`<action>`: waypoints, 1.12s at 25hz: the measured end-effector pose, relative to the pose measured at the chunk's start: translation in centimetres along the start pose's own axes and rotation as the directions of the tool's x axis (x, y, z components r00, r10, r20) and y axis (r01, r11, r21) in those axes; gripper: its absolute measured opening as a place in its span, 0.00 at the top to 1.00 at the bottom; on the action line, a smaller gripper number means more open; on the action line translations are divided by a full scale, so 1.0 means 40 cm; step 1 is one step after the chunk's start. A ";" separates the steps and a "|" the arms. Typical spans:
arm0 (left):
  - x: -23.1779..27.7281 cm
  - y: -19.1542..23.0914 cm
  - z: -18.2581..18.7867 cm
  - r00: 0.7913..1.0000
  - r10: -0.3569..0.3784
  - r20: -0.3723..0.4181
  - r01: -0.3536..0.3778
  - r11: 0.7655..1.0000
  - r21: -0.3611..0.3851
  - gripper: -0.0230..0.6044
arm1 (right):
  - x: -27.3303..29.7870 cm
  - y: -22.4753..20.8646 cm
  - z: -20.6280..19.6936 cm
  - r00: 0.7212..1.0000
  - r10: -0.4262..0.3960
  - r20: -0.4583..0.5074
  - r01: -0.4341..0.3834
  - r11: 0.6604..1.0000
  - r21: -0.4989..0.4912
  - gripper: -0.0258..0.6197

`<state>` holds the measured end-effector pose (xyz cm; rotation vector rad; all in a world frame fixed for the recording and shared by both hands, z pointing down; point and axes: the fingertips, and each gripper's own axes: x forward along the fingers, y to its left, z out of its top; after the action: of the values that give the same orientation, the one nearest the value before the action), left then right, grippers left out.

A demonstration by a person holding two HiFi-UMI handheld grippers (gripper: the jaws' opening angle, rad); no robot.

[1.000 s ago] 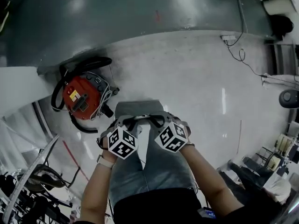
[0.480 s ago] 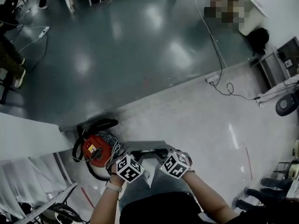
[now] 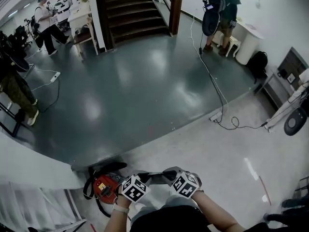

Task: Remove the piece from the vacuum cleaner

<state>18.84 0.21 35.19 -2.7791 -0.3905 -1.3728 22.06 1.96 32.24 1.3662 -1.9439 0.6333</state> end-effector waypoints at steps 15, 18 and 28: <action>-0.114 -0.066 0.219 0.981 0.095 0.171 -0.108 0.992 0.068 0.85 | -0.249 -0.047 0.073 0.982 -0.134 0.136 0.140 0.990 -0.031 0.88; -0.127 -0.073 0.222 0.977 0.109 0.182 -0.125 0.989 0.080 0.85 | -0.259 -0.037 0.073 0.977 -0.151 0.153 0.157 0.987 -0.028 0.88; -0.150 -0.101 0.225 0.969 0.138 0.204 -0.161 0.981 0.104 0.84 | -0.290 -0.007 0.074 0.963 -0.192 0.189 0.199 0.980 -0.019 0.88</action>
<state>21.42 3.96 24.57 -2.7859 -0.2509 -1.0141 24.25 6.92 21.57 1.6190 -1.9210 0.3841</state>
